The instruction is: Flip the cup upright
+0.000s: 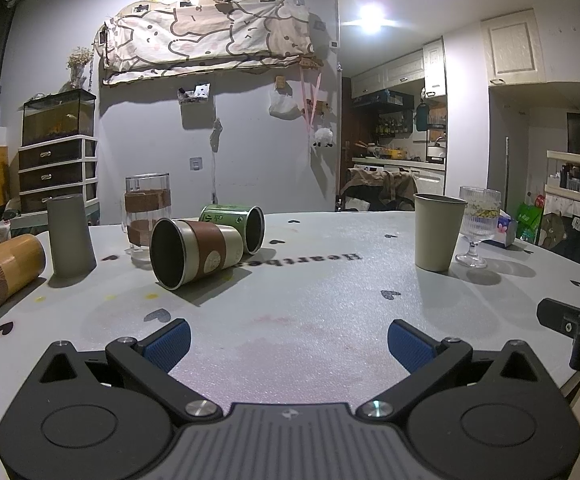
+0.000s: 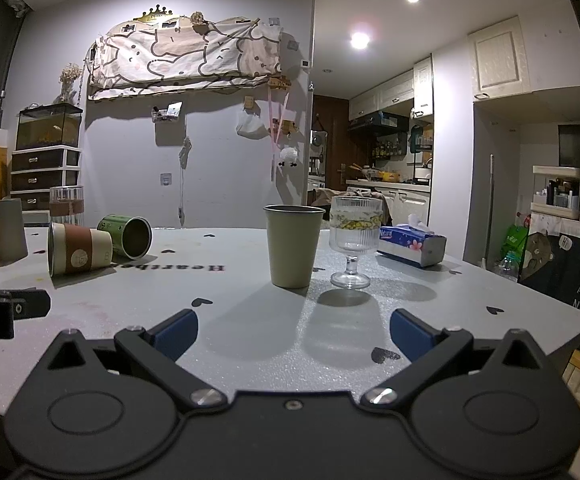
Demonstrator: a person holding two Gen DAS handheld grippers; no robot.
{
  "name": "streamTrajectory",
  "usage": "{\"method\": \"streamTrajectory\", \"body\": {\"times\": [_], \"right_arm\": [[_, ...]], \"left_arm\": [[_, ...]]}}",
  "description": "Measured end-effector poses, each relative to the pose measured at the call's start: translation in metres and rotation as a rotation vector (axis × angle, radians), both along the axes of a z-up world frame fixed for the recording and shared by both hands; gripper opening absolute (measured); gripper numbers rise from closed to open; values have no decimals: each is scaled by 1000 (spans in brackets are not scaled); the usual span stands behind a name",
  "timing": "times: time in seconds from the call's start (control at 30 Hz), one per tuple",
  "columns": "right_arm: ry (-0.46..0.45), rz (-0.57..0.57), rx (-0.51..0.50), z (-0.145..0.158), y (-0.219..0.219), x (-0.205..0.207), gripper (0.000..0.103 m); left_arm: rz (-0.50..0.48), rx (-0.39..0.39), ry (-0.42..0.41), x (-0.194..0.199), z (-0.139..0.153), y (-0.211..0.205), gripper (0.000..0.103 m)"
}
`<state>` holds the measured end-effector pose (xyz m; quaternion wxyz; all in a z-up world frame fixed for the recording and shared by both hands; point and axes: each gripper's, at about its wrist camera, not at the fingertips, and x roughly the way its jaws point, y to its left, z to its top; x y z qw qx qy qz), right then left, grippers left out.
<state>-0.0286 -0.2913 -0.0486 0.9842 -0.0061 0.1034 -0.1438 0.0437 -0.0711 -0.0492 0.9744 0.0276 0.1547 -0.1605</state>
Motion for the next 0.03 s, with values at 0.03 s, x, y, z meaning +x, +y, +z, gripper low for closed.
{"method": "streamTrajectory", "body": {"times": [0.03], "right_arm": [[0, 0, 0, 0, 0, 0, 103]], "left_arm": [[0, 0, 1, 0, 0, 0, 103]]}}
